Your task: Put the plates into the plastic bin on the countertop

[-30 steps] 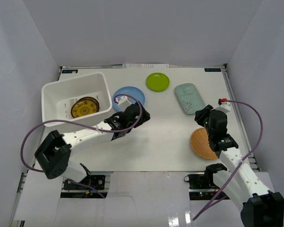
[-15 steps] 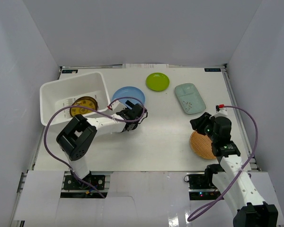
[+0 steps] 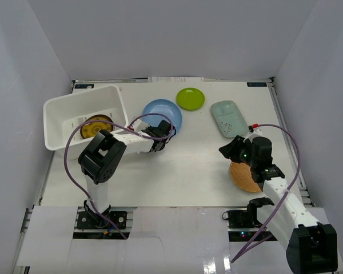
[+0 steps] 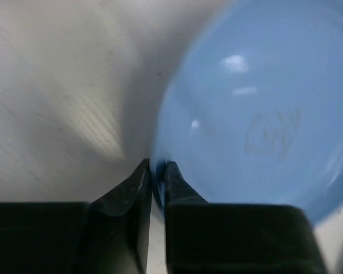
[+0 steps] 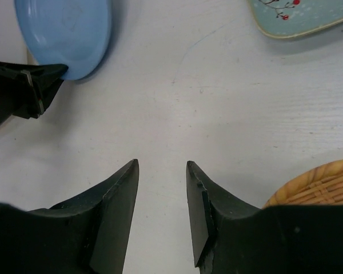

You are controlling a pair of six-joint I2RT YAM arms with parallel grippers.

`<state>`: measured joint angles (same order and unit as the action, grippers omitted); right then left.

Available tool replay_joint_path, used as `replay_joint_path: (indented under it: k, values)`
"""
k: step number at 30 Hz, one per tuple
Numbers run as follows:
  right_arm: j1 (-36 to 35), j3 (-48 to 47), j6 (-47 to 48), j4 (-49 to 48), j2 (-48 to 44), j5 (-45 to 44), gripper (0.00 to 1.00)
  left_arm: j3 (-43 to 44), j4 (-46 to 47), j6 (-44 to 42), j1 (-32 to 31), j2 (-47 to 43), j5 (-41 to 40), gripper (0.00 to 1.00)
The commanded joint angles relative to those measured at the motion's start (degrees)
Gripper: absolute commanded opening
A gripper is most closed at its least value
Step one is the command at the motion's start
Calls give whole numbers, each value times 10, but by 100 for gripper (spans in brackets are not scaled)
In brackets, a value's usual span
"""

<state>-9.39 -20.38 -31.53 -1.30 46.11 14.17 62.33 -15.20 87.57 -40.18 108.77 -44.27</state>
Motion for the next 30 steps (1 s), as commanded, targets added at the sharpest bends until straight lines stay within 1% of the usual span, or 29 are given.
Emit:
replay_joint_path:
  k: [1,3,5,8,9,10,11,12,13,14,15,16,17,19,21,22,23,25,26,27,28,29,30]
  values:
    - [-30,-48,-5,-60,33,-4,46,9,-14,-21,-4,14,34,13]
    - [-55,-78,1,-60,65,-21,47,3,-14,-34,-10,7,38,0]
    - [-70,-97,5,-62,90,-27,48,-2,-14,-43,-14,-10,36,0]
    - [-71,-131,15,-60,104,-34,48,-12,-11,-70,-17,-44,26,0]
    - [-71,-141,25,-57,105,-44,48,-15,-6,-78,-19,-80,22,0]
    - [-70,-160,31,-58,107,-47,48,-22,3,-106,-20,-101,16,0]
    - [-70,-171,38,-56,113,-50,48,-26,35,-126,-23,-125,10,0]
    - [-70,-183,49,-53,118,-55,48,-32,61,-153,-24,-177,10,0]
    - [-70,-208,55,-51,126,-54,48,-41,87,-181,-24,-204,14,0]
    - [-69,-221,59,-43,150,-54,48,-43,132,-232,-25,-231,17,0]
    - [-69,-235,63,-36,163,-61,48,-43,147,-261,-25,-258,18,0]
    - [-68,-248,67,-33,178,-68,48,-41,166,-287,-25,-308,14,0]
    - [-68,-271,67,-30,207,-76,48,-34,171,-326,-24,-332,9,0]
    - [-68,-294,58,-27,242,-97,48,-29,172,-369,-14,-397,1,0]
    - [-68,-317,36,-41,283,-120,49,-16,129,-407,20,-435,0,0]
    - [-69,-319,3,-57,295,-124,50,-14,117,-422,34,-451,1,0]
    - [-69,-321,-15,-71,317,-128,51,-14,86,-434,70,-480,-7,0]
    - [-74,-337,-48,-99,344,-137,52,-19,44,-442,116,-503,2,0]
    - [-77,-343,-76,-108,370,-141,54,-22,15,-444,168,-520,13,0]
    - [-83,-359,-86,-116,383,-176,56,-35,6,-447,196,-526,31,0]
    - [-94,-371,-94,-116,398,-188,57,-42,-3,-446,222,-530,44,0]
    - [-100,-383,-101,-114,427,-204,58,-48,-16,-443,285,-530,63,0]
    - [-107,-404,-115,-114,441,-233,60,-56,-23,-437,321,-527,117,0]
